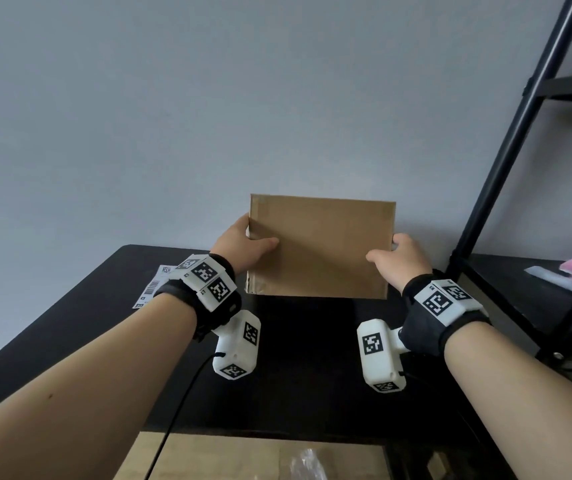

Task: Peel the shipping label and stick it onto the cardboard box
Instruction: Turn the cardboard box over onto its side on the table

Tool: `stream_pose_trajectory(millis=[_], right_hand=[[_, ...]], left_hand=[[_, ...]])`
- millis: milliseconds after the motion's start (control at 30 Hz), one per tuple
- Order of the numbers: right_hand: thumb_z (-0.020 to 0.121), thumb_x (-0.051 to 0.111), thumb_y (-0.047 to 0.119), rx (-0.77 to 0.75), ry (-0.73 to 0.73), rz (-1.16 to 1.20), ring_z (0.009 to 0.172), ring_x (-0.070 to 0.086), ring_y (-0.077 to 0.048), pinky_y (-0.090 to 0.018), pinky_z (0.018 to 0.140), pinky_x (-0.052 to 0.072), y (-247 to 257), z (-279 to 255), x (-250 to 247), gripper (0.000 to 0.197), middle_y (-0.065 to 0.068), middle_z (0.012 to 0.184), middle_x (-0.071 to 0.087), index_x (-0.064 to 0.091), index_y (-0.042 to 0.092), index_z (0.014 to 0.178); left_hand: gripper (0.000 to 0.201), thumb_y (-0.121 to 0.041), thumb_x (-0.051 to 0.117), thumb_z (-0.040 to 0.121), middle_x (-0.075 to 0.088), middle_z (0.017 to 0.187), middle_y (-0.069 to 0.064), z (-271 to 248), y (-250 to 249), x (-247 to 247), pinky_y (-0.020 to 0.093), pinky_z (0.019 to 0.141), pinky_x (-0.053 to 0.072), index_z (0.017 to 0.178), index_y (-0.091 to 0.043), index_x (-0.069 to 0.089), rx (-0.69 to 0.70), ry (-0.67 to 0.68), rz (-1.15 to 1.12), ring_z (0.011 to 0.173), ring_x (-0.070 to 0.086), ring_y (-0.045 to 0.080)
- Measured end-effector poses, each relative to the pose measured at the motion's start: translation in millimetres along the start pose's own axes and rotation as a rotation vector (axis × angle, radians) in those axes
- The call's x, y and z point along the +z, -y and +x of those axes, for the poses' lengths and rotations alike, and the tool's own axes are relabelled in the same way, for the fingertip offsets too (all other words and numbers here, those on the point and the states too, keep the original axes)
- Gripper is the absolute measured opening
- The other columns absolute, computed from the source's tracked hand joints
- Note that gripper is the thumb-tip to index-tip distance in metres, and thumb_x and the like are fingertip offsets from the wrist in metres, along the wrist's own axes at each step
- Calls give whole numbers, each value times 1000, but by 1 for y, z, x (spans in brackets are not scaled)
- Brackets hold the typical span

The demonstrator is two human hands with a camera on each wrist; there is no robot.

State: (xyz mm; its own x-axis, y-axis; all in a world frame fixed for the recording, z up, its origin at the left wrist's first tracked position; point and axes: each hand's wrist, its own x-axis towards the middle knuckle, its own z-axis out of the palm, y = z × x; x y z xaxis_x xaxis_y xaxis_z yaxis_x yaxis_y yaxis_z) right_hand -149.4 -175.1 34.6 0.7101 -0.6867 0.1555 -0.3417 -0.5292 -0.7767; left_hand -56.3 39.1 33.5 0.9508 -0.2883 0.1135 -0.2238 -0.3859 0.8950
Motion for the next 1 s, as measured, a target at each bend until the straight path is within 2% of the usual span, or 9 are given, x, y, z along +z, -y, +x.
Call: stream_pose_trajectory(millis=[133, 300, 500, 567, 633, 767, 833, 900, 1000], right_hand=[[78, 61, 20, -32, -4, 4, 96, 62, -27, -34, 84, 48, 3, -19, -12, 25, -4, 101, 68, 60, 11, 101], [83, 57, 21, -55, -27, -25, 88, 53, -22, -28, 77, 40, 10, -37, -25, 34, 0, 96, 59, 56, 12, 115], [84, 56, 23, -27, 48, -93, 87, 53, -22, -28, 75, 41, 6, -46, -32, 29, -1, 94, 57, 58, 12, 111], [83, 58, 24, -16, 101, -126, 84, 56, -24, -27, 67, 41, 2, -47, -31, 23, -5, 92, 63, 63, 9, 100], [82, 58, 24, -19, 134, -162, 77, 57, -24, -25, 56, 37, -2, -45, -31, 15, -7, 84, 64, 60, 9, 82], [83, 58, 26, 18, 170, -214, 60, 47, -17, -27, 49, 29, -6, -41, -34, 29, -2, 66, 49, 43, 13, 62], [84, 58, 27, 45, 190, -250, 56, 42, -14, -27, 49, 26, -7, -39, -36, 35, -1, 63, 44, 38, 15, 59], [84, 58, 27, 65, 213, -276, 58, 45, -15, -27, 49, 28, -8, -37, -37, 33, -1, 65, 47, 41, 14, 60], [84, 58, 27, 62, 237, -296, 72, 54, -22, -26, 51, 33, -10, -36, -36, 24, -5, 77, 57, 51, 10, 68]], left_hand=[[52, -29, 63, 85, 61, 129, 3, -19, -8, -7, 31, 99, 45, 134, -20, 46, 13, -22, 3, 118, 57, 24], [55, -36, 60, 86, 57, 133, 3, -35, -14, -14, 34, 101, 44, 135, -17, 45, 4, -15, 88, 121, 55, 25], [58, -42, 58, 86, 56, 131, 9, -45, -13, -15, 42, 98, 49, 132, -10, 45, -86, 57, 179, 117, 56, 29], [55, -40, 59, 86, 58, 128, 10, -47, -10, -14, 42, 95, 51, 129, -8, 48, -120, 97, 170, 114, 59, 29], [52, -39, 59, 86, 59, 126, 10, -48, -9, -13, 37, 90, 53, 127, -7, 50, -130, 113, 167, 112, 60, 28], [53, -40, 58, 87, 60, 116, 10, -48, -12, -10, 32, 71, 52, 127, -5, 49, -160, 157, 192, 95, 58, 25], [56, -43, 57, 87, 58, 106, 9, -48, -13, -9, 29, 60, 51, 124, -3, 50, -186, 191, 240, 87, 58, 27], [57, -46, 55, 87, 56, 105, 8, -48, -12, -7, 27, 55, 50, 123, -2, 51, -218, 238, 284, 85, 59, 28], [56, -47, 53, 88, 54, 106, 6, -48, -11, -6, 23, 51, 49, 125, -5, 51, -242, 284, 318, 85, 58, 26]])
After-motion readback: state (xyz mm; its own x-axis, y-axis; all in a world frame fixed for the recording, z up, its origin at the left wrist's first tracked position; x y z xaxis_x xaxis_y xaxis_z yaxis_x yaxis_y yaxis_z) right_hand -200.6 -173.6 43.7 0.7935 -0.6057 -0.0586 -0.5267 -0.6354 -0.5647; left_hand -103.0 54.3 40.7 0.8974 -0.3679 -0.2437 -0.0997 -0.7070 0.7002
